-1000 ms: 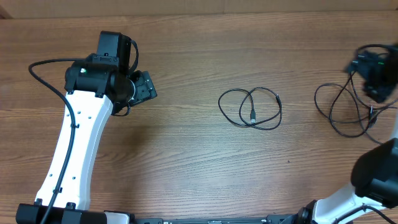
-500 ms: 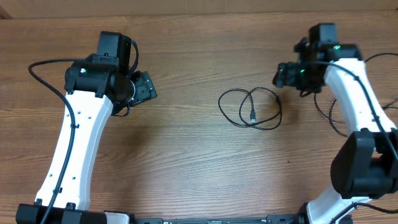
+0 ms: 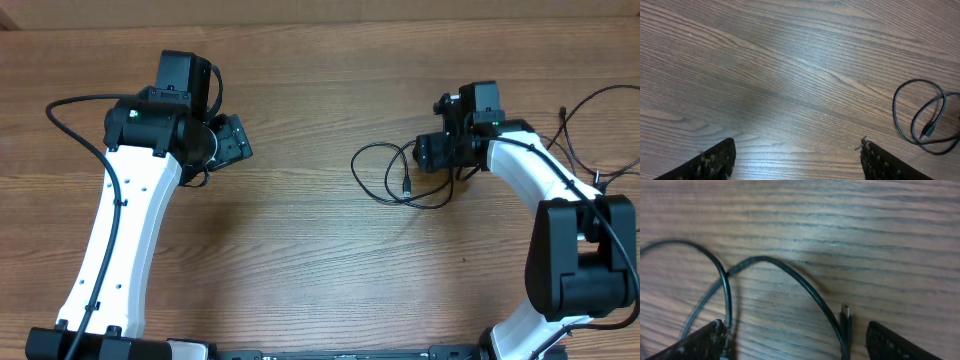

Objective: Untangle cables

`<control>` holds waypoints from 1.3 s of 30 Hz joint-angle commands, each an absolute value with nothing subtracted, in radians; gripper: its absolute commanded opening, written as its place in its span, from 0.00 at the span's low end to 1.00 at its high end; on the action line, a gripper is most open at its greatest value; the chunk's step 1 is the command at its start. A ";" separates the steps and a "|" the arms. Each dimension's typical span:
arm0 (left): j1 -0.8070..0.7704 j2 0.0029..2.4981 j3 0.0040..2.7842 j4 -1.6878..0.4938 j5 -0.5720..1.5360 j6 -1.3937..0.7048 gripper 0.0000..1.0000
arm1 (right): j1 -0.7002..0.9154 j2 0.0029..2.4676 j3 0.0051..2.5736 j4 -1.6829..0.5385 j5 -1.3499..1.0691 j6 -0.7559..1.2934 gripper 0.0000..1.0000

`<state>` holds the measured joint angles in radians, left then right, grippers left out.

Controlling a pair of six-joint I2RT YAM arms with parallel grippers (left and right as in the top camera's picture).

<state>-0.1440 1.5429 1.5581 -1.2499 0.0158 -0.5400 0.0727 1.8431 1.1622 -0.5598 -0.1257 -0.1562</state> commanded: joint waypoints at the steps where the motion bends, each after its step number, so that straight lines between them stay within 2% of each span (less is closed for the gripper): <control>1: -0.146 1.518 1.557 -1.253 0.019 -0.516 0.79 | 0.076 1.842 1.125 -0.507 -0.125 -0.281 0.90; 7: -0.146 1.518 1.557 -1.261 0.019 -0.516 0.79 | 0.076 1.843 1.093 -0.444 -0.125 -0.402 0.90; 26: -0.146 1.518 1.557 -1.264 0.019 -0.516 0.79 | 0.076 1.867 1.044 -0.314 -0.125 -0.402 0.87; 30: -0.146 1.518 1.557 -1.264 0.019 -0.516 0.79 | 0.076 1.867 1.045 -0.307 -0.125 -0.401 0.74; 39: -0.146 1.518 1.557 -1.264 0.019 -0.516 0.79 | 0.076 1.877 1.044 -0.335 -0.134 -0.393 0.67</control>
<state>-0.1440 1.5429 1.5581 -1.2640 0.0158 -0.5400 0.0727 1.8599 1.0527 -0.3325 -0.1242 -0.3962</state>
